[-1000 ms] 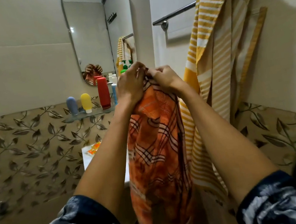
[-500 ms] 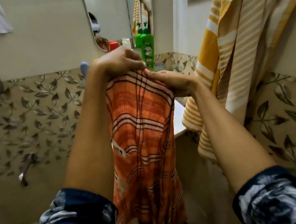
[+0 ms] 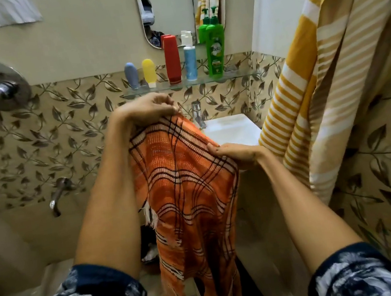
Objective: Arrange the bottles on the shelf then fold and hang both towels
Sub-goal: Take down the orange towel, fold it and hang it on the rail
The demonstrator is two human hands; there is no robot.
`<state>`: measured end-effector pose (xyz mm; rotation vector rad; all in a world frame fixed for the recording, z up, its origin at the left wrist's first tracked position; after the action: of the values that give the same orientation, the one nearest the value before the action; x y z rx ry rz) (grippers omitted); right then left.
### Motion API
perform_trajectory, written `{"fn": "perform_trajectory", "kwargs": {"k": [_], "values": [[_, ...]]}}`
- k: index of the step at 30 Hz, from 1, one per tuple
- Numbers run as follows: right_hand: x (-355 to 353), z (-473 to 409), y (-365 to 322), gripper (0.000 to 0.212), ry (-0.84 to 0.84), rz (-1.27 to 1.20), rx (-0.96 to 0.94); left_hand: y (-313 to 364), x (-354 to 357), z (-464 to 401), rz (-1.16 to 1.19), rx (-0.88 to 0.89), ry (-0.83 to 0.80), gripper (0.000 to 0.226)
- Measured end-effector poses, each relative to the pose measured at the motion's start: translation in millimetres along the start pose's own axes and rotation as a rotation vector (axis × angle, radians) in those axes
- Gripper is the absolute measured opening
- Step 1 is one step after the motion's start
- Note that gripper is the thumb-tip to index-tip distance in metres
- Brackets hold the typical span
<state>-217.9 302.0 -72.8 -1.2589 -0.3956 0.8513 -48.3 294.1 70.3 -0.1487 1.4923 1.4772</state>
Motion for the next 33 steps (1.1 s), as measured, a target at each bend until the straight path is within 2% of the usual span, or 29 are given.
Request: {"fn": "perform_trajectory", "kwargs": {"k": [4, 8, 10, 13, 17, 20, 24, 26, 29, 31, 33], "values": [[-4.0, -3.4, -23.4, 0.068, 0.060, -0.060, -0.124, -17.7, 27.1, -15.4, 0.096, 0.031, -0.158, 0.019], [2.2, -13.0, -46.7, 0.046, 0.142, 0.222, -0.141, -19.2, 56.8, -25.1, 0.119, 0.088, -0.331, 0.021], [1.6, -15.2, -49.5, 0.038, 0.185, 0.338, -0.116, -24.4, 57.8, -27.2, 0.164, 0.103, -0.312, 0.023], [-4.9, -11.2, -48.5, 0.042, 0.261, 0.406, -0.108, -41.4, 51.3, -26.0, 0.210, 0.050, -0.215, 0.029], [-20.7, -1.1, -43.4, 0.037, 0.330, 0.330, -0.152, -65.1, 53.6, -17.6, 0.111, -0.034, -0.227, 0.025], [-32.8, 6.1, -32.7, 0.020, 0.331, 0.317, -0.123, -76.7, 50.2, -13.2, 0.211, 0.000, -0.138, 0.015], [-37.4, 9.2, -16.4, 0.013, 0.319, 0.302, -0.073, -79.6, 49.4, -10.2, 0.283, 0.066, -0.065, 0.026], [-35.9, 7.7, -10.1, 0.017, 0.310, 0.295, -0.028, -77.3, 52.1, -11.2, 0.242, 0.079, -0.071, 0.022], [-31.8, 6.3, -4.2, 0.044, 0.256, 0.250, 0.046, -77.8, 50.1, -13.2, 0.098, 0.045, -0.026, 0.022], [-30.2, 6.6, -2.5, 0.053, 0.227, 0.259, 0.089, -80.0, 51.0, -16.1, 0.017, -0.017, -0.008, 0.029], [-27.7, 6.4, -4.0, 0.057, 0.200, 0.229, 0.094, -85.2, 53.4, -19.8, 0.055, -0.113, 0.043, 0.033]]}}
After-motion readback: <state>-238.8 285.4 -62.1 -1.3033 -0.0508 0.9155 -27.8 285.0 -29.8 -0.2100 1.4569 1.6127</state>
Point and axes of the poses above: each hand's wrist, its own z-axis away from the middle knuckle, its own x-axis out of the palm, y = z × x, the point moved 6 cm from there along -z, towards the middle knuckle, and after that the axes turned 13 degrees about -y, right-handed, at the moved point
